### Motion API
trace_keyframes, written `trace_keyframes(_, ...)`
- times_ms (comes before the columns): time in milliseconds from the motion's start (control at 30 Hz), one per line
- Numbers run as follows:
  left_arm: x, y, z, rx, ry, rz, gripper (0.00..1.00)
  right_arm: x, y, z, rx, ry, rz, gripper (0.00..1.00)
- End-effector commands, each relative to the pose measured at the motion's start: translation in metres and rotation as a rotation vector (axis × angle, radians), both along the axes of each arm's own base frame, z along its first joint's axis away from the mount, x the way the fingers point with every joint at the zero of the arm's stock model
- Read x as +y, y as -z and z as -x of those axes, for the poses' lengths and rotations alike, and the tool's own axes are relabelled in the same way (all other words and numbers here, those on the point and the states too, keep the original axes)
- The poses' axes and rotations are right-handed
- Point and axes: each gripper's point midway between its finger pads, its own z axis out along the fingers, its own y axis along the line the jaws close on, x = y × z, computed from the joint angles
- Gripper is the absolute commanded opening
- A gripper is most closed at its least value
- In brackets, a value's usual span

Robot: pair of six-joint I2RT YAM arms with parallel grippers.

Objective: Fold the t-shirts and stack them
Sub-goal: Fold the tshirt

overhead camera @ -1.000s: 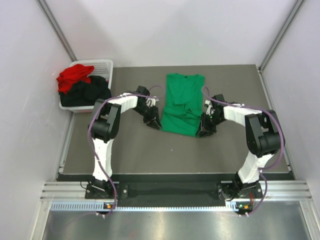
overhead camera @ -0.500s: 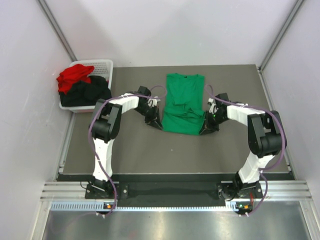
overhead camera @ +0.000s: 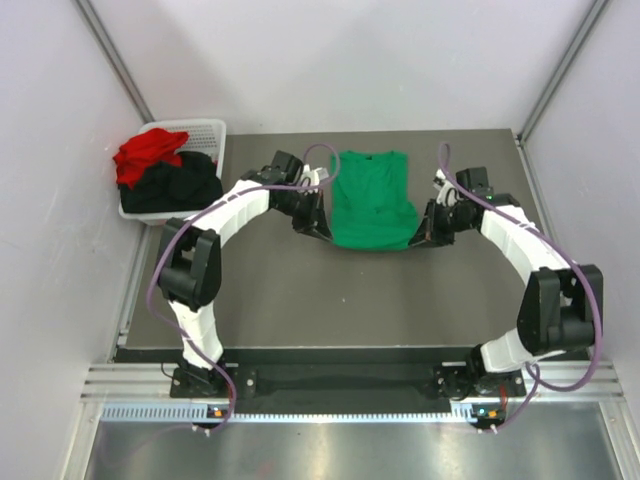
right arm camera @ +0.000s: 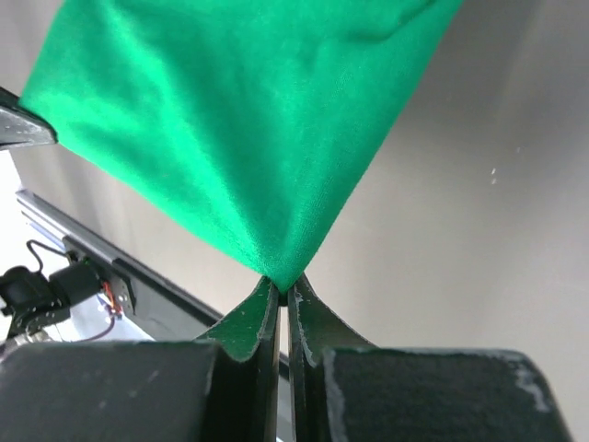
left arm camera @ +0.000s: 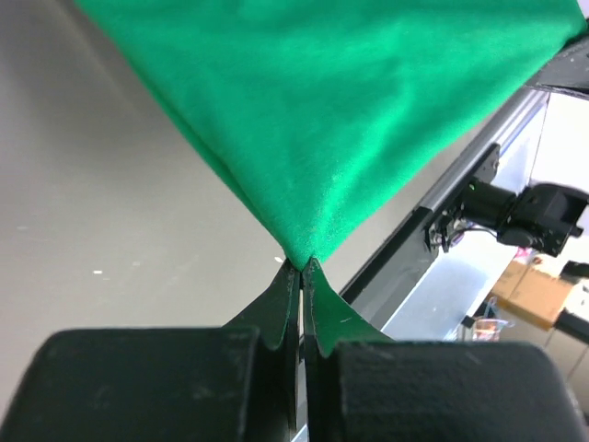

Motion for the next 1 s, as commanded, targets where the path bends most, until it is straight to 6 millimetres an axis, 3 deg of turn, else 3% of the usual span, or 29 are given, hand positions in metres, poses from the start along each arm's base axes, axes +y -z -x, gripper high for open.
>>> trace_keyframes(0,-0.007,-0.026,0.012,-0.071,0.048,0.02,0.0,-0.003,-0.027,0.007,-0.055,-0.027,-0.01,0.0)
trace_keyframes(167,-0.007,-0.026,0.018,-0.069,0.054,0.015,0.0,-0.007,-0.027,0.014,-0.064,-0.012,-0.003,0.0)
trace_keyframes(367,-0.005,-0.024,0.018,-0.074,0.042,0.002,0.0,-0.017,-0.006,0.02,-0.037,0.012,0.02,0.0)
trace_keyframes(567,-0.006,-0.032,0.009,-0.111,0.021,0.005,0.0,-0.037,0.0,0.003,-0.028,0.061,0.051,0.0)
trace_keyframes(700,-0.011,-0.036,-0.01,-0.157,0.01,0.007,0.0,-0.04,-0.019,-0.033,-0.101,0.084,0.044,0.0)
trace_keyframes(733,-0.011,-0.042,-0.019,-0.176,0.001,0.014,0.0,-0.04,-0.016,-0.043,-0.1,0.086,0.041,0.0)
trace_keyframes(800,-0.012,-0.035,-0.032,-0.173,-0.008,0.007,0.0,-0.04,-0.031,-0.066,-0.152,0.089,0.037,0.0)
trace_keyframes(833,-0.011,-0.041,-0.044,-0.196,-0.022,0.015,0.0,-0.039,-0.025,-0.076,-0.143,0.089,0.038,0.0)
trace_keyframes(867,-0.01,-0.032,-0.052,-0.188,-0.031,0.002,0.0,-0.039,-0.037,-0.09,-0.178,0.091,0.036,0.0)
trace_keyframes(900,-0.008,-0.031,-0.06,-0.194,-0.041,-0.001,0.0,-0.039,-0.029,-0.099,-0.162,0.089,0.036,0.0)
trace_keyframes(933,-0.007,-0.04,-0.075,-0.225,-0.058,0.008,0.0,-0.039,-0.031,-0.108,-0.175,0.09,0.036,0.0)
trace_keyframes(967,-0.006,-0.032,-0.084,-0.223,-0.064,-0.001,0.0,-0.039,-0.041,-0.122,-0.21,0.09,0.036,0.0)
